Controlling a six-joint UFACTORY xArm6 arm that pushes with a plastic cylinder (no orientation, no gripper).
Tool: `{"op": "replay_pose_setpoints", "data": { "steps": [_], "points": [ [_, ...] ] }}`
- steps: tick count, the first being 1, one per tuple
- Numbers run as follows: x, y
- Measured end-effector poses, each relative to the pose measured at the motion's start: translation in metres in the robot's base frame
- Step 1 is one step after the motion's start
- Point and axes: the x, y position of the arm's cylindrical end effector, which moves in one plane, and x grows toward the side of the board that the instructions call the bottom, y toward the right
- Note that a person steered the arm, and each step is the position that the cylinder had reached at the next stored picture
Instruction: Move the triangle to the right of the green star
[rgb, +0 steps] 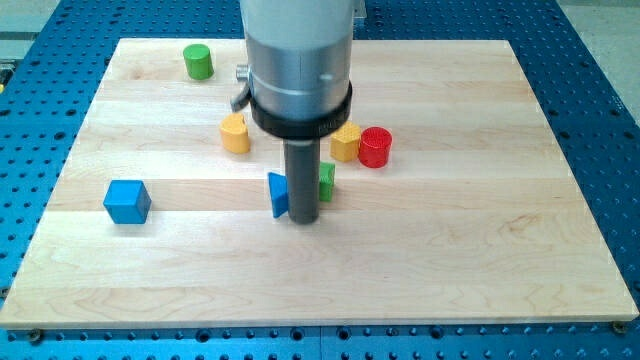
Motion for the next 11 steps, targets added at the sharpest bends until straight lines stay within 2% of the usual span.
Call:
{"op": "replay_pose_setpoints", "data": {
  "steps": [1,2,4,5,6,7,9,10,11],
  "points": [
    [-0.014,0.014],
    [-0.008,0.017],
    [-0.013,0.068],
    [0.022,0.041],
    [0.022,-0.049],
    [-0.027,-0.062],
    [0.044,-0.059],
    [0.004,-0.033],
    [-0.024,-0.033]
  ]
}}
